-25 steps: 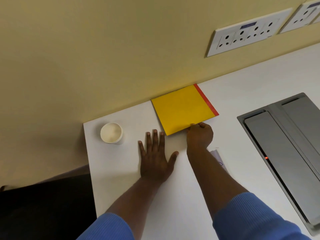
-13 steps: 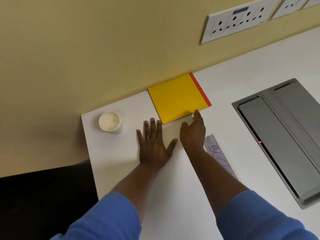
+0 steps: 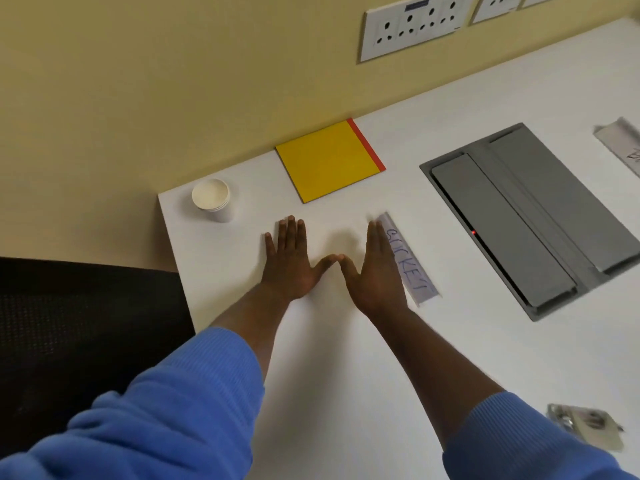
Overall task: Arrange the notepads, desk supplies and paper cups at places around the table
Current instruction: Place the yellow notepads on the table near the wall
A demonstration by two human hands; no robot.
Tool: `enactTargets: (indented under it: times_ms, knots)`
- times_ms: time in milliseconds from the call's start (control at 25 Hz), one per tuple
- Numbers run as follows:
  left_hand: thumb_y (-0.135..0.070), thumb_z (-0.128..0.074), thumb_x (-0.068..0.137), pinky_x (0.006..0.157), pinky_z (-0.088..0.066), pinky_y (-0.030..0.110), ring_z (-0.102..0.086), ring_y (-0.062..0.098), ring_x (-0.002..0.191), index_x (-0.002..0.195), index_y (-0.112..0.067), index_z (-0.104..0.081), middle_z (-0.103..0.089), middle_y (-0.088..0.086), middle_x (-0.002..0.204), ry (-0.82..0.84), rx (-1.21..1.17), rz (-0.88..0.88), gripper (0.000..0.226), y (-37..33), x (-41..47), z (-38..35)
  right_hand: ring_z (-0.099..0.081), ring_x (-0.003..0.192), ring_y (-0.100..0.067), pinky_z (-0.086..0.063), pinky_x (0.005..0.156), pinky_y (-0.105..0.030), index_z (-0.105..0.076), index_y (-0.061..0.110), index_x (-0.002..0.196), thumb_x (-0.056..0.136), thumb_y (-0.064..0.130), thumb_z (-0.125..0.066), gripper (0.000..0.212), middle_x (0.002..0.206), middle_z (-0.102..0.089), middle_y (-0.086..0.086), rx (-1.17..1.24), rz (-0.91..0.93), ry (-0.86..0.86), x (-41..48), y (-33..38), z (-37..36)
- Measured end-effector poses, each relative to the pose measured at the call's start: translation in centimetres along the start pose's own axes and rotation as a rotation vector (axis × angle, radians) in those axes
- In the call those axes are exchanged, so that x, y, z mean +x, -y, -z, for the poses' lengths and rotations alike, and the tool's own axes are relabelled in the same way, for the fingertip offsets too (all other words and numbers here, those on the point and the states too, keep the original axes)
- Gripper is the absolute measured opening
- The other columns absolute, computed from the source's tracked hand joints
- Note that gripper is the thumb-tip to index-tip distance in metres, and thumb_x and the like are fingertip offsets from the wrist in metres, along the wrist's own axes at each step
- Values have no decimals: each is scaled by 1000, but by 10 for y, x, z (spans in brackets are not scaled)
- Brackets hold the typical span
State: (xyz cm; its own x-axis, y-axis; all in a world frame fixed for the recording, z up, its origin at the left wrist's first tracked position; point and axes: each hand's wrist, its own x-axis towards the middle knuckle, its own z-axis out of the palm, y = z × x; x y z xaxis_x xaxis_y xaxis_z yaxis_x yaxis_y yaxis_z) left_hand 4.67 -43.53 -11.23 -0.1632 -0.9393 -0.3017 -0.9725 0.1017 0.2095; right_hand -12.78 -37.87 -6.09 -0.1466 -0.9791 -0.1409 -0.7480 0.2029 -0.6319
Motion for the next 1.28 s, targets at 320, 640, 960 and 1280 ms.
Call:
enactTargets:
  times_ms: [320, 640, 960, 1280]
  knots:
    - [-90, 6, 79, 126, 5, 59, 16, 27, 158, 163, -14, 9, 14, 11, 171, -38, 134, -190, 113, -68, -119, 13, -4, 157, -21, -11, 127, -42, -4, 11, 162, 98, 65, -38, 90, 170, -2, -7, -98, 46, 2, -126, -42, 63]
    - [-84, -10, 89, 126, 3, 59, 11, 27, 159, 164, -18, 5, 11, 9, 171, -73, 141, -387, 101, -136, -267, 8, 11, 156, -19, 2, 126, -46, 3, 18, 162, 99, 65, -33, 86, 169, 16, -3, -183, -27, -57, -291, -90, 113]
    - [-84, -7, 86, 127, 8, 54, 18, 23, 157, 163, -19, 9, 19, 5, 170, -17, 160, -586, 102, -236, -396, -22, 15, 155, -18, 5, 125, -49, 6, 19, 161, 100, 64, -30, 84, 167, 22, -2, -206, -205, -146, -442, -171, 169]
    - [-83, -2, 85, 126, 10, 54, 22, 20, 156, 161, -22, 16, 24, 2, 169, 73, 206, -777, 99, -330, -464, -59, 21, 153, -14, 10, 124, -45, 11, 25, 160, 99, 66, -30, 84, 166, 27, 2, -179, -451, -288, -563, -246, 195]
